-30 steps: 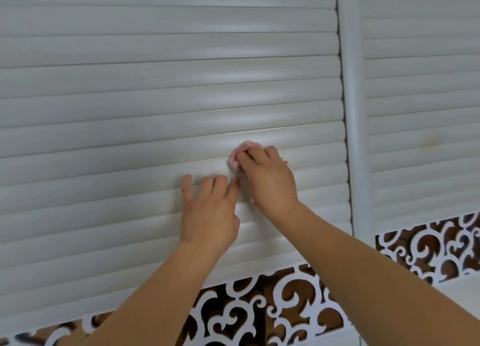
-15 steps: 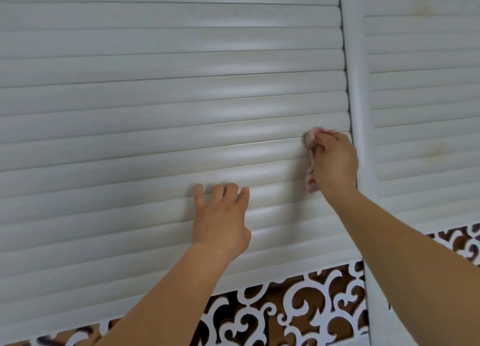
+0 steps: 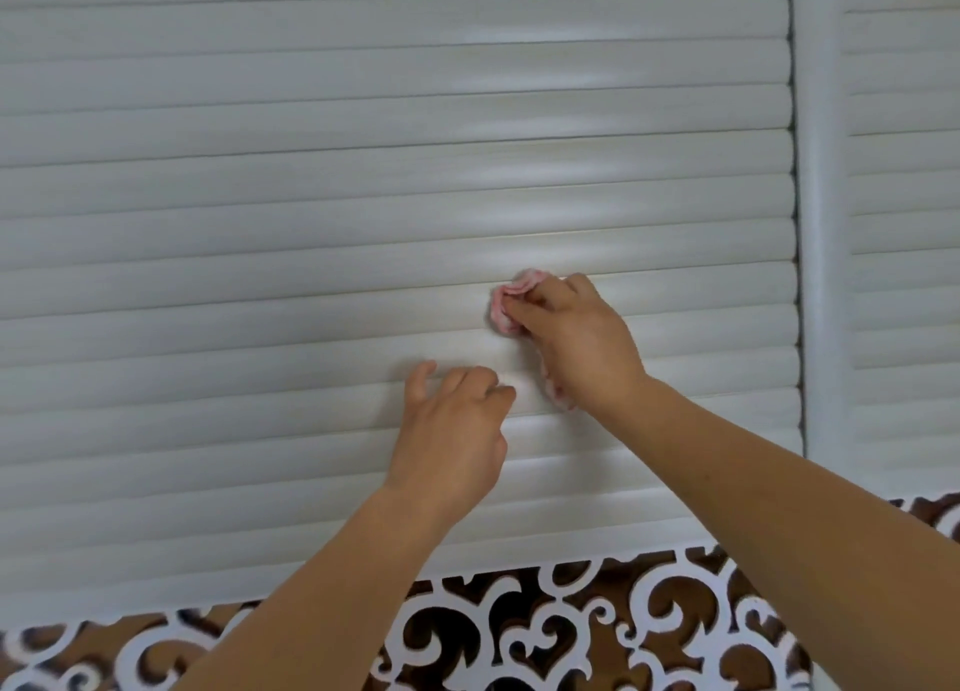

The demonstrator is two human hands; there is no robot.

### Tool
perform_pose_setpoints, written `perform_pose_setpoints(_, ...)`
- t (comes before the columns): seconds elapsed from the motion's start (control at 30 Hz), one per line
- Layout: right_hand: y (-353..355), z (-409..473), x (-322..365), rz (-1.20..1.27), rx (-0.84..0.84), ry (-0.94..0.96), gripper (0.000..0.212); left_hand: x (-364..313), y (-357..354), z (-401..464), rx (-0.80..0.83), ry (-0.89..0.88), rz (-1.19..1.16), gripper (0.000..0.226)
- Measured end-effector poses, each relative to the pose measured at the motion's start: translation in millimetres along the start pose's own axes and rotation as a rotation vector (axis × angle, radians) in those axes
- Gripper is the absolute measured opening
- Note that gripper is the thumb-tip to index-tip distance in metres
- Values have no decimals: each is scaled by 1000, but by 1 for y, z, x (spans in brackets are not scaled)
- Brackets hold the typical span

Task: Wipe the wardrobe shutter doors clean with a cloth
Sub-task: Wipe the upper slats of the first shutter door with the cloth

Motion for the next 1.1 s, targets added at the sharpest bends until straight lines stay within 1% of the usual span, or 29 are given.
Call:
perform_pose_setpoints(0.03, 3, 6, -1, 114, 18, -113, 8, 5, 0, -4, -3, 11, 4, 40)
perform_pose_setpoints(0.07, 5, 10, 2, 191, 38, -206, 12, 9, 0, -8, -12, 19, 4, 41)
perform_pose_setpoints(0.1, 8, 15, 2, 298, 7, -313, 20, 13, 2, -11, -24, 32, 0, 42)
perform_pose_setpoints(0.13, 10, 23, 3, 372, -70, -383, 22, 17, 3, -14, -40, 47, -7, 44)
perform_pose_setpoints(0.17, 10, 28, 9, 419, -146, -402, 19, 22, 5, -18, -43, 71, -8, 47)
perform_pose_setpoints(0.2, 7, 32, 15, 393, -230, -380, 18, 28, 5, -21, -47, 100, -5, 50)
perform_pose_setpoints(0.27, -1, 37, 25, 363, -309, -339, 16, 36, 7, -26, -40, 162, -2, 54)
perform_pose_setpoints(0.33, -12, 36, 34, 395, -235, -328, 16, 42, 13, -31, -16, 242, -6, 51)
perform_pose_setpoints(0.47, -41, 10, 38, 254, 35, -222, 14, 52, 15, -46, 17, 407, -23, 44)
perform_pose_setpoints(0.57, -55, -22, 27, 292, 195, -246, 11, 53, 13, -56, 56, 457, -46, 42)
perform_pose_setpoints(0.63, -63, -46, 16, 203, 307, -222, 14, 51, 10, -64, 68, 487, -80, 41)
perform_pose_setpoints(0.7, -65, -71, 3, 165, 406, -216, 14, 44, 7, -70, 86, 527, -128, 40)
perform_pose_setpoints(0.77, -67, -91, -8, 73, 471, -212, 12, 36, 5, -75, 119, 561, -170, 40)
perform_pose_setpoints(0.8, -66, -99, -12, 78, 479, -248, 12, 32, 4, -78, 131, 575, -191, 40)
perform_pose_setpoints(0.83, -63, -105, -13, 132, 486, -289, 13, 28, 4, -80, 132, 595, -212, 40)
perform_pose_setpoints(0.9, -57, -111, -13, 341, 497, -371, 13, 24, 6, -85, 125, 650, -241, 42)
perform_pose_setpoints(0.93, -52, -112, -9, 458, 478, -399, 13, 24, 8, -87, 118, 686, -251, 42)
perform_pose_setpoints(1.0, -39, -112, -1, 659, 365, -461, 15, 26, 12, -91, 96, 769, -280, 42)
perform_pose_setpoints(1.03, -35, -108, 3, 706, 295, -483, 16, 27, 14, -93, 83, 811, -297, 42)
perform_pose_setpoints(1.1, -35, -95, 14, 726, 213, -484, 18, 28, 17, -97, 67, 885, -323, 41)
Point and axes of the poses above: each hand's wrist, its own z-axis towards the middle knuckle, its own y-axis out of the back of the hand, x = y × z, the point moved 1 cm from there along z, towards the middle knuckle, and after that the axes turned 2 degrees about -y, right-handed, at the moved point
